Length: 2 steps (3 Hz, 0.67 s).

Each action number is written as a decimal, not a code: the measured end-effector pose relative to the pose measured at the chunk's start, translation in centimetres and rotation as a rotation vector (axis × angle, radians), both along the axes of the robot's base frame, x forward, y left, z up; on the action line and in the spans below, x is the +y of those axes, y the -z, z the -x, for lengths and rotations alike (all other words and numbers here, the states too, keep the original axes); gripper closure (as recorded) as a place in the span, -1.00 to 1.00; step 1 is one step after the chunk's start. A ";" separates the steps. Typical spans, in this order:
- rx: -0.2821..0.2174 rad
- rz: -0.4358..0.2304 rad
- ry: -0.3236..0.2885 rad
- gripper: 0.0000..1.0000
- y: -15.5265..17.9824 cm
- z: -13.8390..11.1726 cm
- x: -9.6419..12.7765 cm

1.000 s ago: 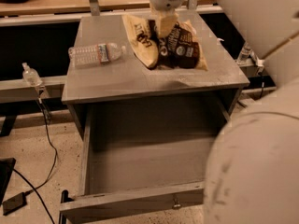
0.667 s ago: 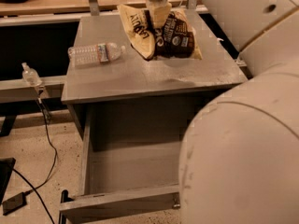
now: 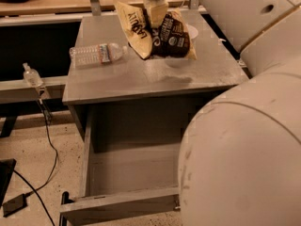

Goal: Pick brown chip bag from top drawer and place on counter

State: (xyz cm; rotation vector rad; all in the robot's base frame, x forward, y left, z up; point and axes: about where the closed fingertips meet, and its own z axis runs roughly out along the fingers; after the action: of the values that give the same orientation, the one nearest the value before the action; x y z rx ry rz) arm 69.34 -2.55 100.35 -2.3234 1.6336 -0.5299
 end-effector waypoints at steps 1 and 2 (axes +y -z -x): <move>-0.015 -0.007 -0.005 -0.67 0.0 -0.5 0.3; -0.027 -0.013 -0.009 -1.00 0.0 -0.8 0.6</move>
Offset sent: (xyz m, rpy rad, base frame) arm 0.0046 0.0030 0.0000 0.0075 -0.0148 0.0049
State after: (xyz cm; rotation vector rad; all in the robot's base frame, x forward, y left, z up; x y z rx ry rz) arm 70.19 -1.99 100.31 -2.3030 1.6090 -0.5442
